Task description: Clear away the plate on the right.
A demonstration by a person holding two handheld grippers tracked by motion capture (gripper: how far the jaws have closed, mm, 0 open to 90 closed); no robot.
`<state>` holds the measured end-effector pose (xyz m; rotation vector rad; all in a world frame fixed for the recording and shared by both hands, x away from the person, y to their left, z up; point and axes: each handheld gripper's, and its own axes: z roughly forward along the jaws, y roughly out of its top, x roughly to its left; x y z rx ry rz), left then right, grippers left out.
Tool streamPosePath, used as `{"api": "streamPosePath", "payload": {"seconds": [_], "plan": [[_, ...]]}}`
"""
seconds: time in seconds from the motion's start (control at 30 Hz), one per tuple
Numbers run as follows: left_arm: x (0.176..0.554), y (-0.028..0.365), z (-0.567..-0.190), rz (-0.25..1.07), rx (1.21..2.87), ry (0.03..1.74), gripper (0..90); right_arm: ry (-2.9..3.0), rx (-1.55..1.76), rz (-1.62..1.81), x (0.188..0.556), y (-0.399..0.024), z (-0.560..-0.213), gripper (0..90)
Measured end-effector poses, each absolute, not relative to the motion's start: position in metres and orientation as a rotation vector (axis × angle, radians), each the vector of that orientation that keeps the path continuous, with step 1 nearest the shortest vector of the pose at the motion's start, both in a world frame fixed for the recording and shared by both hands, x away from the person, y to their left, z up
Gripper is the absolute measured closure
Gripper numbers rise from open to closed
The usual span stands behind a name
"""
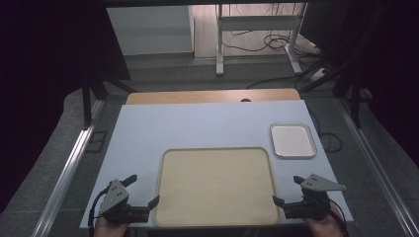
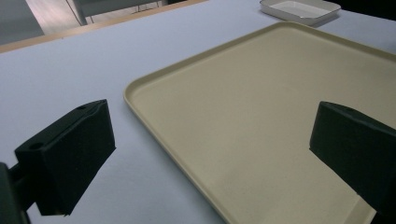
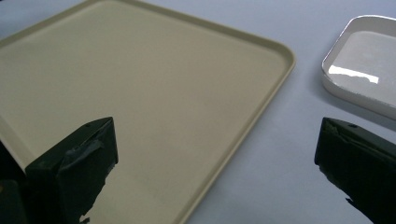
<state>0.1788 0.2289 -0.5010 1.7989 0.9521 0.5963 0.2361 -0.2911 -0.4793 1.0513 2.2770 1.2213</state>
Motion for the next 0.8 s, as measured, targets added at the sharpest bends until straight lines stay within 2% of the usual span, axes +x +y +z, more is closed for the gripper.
{"api": "streamPosePath", "payload": {"seconds": [0.8], "plan": [[0.179, 0.23, -0.501, 0.592, 1.8, 0.956, 0.0, 2.184, 1.112, 1.224, 0.275, -0.308, -0.479, 1.8]]}}
